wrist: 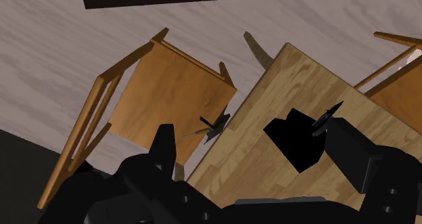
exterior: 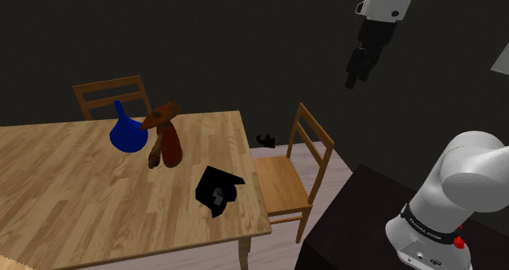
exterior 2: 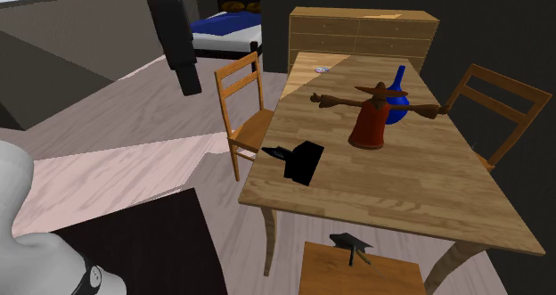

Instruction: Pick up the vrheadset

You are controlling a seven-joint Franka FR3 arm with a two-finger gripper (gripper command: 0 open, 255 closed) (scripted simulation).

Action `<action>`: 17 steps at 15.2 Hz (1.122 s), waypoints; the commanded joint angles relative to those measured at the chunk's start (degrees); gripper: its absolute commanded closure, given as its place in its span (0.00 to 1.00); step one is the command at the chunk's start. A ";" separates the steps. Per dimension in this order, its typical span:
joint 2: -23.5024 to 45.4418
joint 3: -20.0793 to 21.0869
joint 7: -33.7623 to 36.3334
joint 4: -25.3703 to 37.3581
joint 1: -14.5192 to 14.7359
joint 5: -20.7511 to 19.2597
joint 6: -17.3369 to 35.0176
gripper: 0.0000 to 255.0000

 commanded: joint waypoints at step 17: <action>22.99 5.99 13.60 -7.15 1.36 14.05 25.93 0.00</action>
